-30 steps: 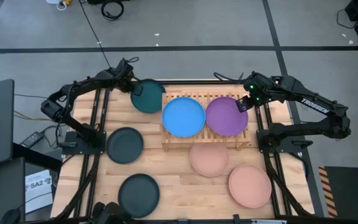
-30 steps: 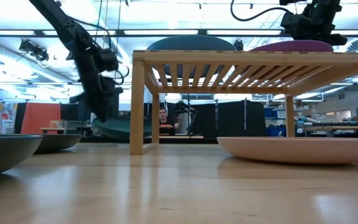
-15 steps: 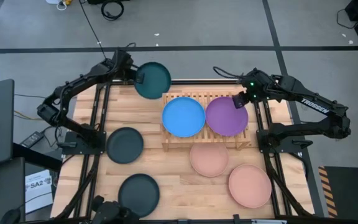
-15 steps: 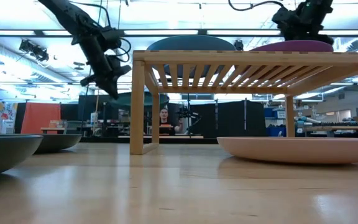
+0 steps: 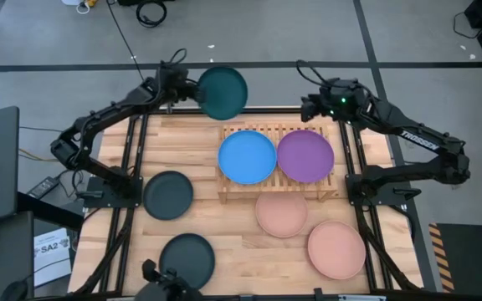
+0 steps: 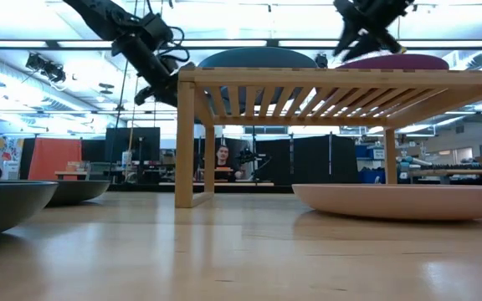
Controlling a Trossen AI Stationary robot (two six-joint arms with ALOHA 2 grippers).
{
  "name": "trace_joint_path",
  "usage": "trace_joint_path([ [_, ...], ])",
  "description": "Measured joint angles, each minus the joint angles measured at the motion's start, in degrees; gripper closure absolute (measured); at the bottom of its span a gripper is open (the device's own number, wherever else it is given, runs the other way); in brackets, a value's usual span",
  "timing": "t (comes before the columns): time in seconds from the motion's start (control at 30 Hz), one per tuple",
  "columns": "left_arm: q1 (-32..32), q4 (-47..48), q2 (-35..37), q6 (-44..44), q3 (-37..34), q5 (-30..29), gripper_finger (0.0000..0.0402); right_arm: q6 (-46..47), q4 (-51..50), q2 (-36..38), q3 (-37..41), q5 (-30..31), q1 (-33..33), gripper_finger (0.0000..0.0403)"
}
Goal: Place and stack plates onto a shelf
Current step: Stack the green plate on top of the purple plate on the shelf
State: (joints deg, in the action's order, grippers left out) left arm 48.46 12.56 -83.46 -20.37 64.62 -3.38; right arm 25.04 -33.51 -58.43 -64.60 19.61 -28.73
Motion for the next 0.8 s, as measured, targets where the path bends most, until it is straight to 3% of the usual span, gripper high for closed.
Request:
trace_joint_path([
  [0.27,-3.41,-6.80,0.00,-1.63,0.00,0.00,0.0386,-2.62,16.23,-6.72,-0.01,-0.27,0.00,0.0259],
  [0.57,-4.08,-7.35,0.00,-1.63,0.00,-0.01,0.0386,-5.73,30.87,-15.55,0.00,-5.56,0.54,0.0259],
  [0.8,-4.10,-7.28,0.00,-2.38,0.00,0.05,0.0386,-5.68,38.62,-21.35,0.00,-5.92,1.67,0.0259],
])
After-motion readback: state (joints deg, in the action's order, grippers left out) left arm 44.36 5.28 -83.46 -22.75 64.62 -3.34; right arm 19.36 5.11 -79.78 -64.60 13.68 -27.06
